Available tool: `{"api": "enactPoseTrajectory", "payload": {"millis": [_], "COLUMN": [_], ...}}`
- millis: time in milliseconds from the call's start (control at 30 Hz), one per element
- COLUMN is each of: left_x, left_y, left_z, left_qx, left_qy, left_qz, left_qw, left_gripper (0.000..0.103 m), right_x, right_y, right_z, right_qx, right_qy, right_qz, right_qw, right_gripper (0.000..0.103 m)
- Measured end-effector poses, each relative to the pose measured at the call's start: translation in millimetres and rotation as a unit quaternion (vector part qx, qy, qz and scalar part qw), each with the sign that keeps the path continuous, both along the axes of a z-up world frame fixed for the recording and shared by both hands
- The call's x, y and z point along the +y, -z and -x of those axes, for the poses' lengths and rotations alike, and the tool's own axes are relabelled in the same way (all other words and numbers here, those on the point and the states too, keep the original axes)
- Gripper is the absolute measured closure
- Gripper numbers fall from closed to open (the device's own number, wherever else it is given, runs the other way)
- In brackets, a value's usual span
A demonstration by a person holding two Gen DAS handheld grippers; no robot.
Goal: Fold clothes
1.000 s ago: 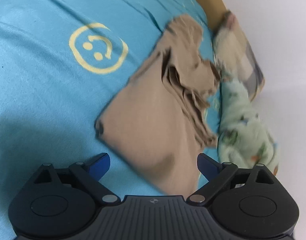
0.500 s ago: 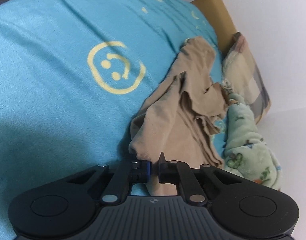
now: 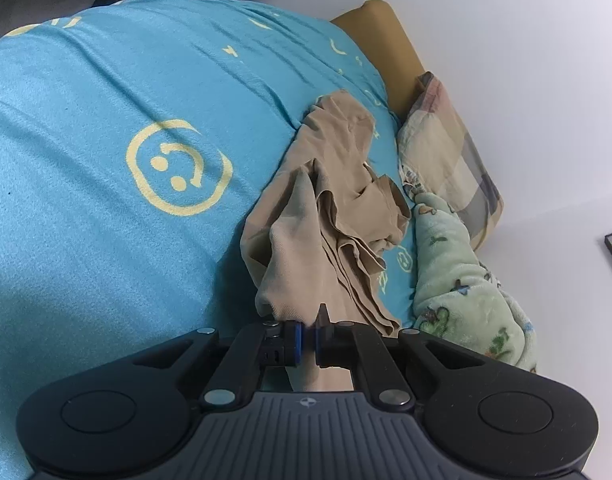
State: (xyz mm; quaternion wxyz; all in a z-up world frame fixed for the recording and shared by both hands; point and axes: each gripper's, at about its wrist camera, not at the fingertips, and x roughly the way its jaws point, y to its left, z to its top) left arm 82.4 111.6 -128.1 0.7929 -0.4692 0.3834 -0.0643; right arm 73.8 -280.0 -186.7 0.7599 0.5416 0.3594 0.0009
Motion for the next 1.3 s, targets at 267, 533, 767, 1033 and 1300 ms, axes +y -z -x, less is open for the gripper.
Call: {"api": "enactPoseTrajectory", "payload": {"millis": [267,533,767,1033,1300], "left_x": [-1.5,-1.3,2.2,4.2,-0.9], "left_y": [-35.6,-86.4,-112.8,-129.2,-138.9], "left_z": [22.8,92.7,165.8,252.1,208.1], "left_qx": [-0.059,-0.135,-0.164,-0.195,-0.15], "left_qy": [0.012,0.022,0.029,0.026,0.026], "left_qz": [-0.031,-0.041,-0.019,-0.006,0.004], "left_qw": [0.9977,0.9897,0.9858,0.9805,0.9883], "left_gripper": [0.098,0.098,0.098,0.098,0.098], "right_x": [3.2,13.4,18.9,31.1,23.5], "right_y": [-42.7,-100.6,-118.6,-143.9,-151.0], "right_z": [20.0,68.9,139.6,226.1,211.8], "right_qx": [-0.075,-0.157,-0.185,-0.235,-0.212], "right_qy": [0.002,0.011,0.042,0.073,0.08], "right_qz": [0.076,0.129,0.135,0.178,0.158], "right_qw": [0.994,0.979,0.972,0.953,0.961], "right_gripper": [0.097,0.097,0.097,0.097,0.097]}}
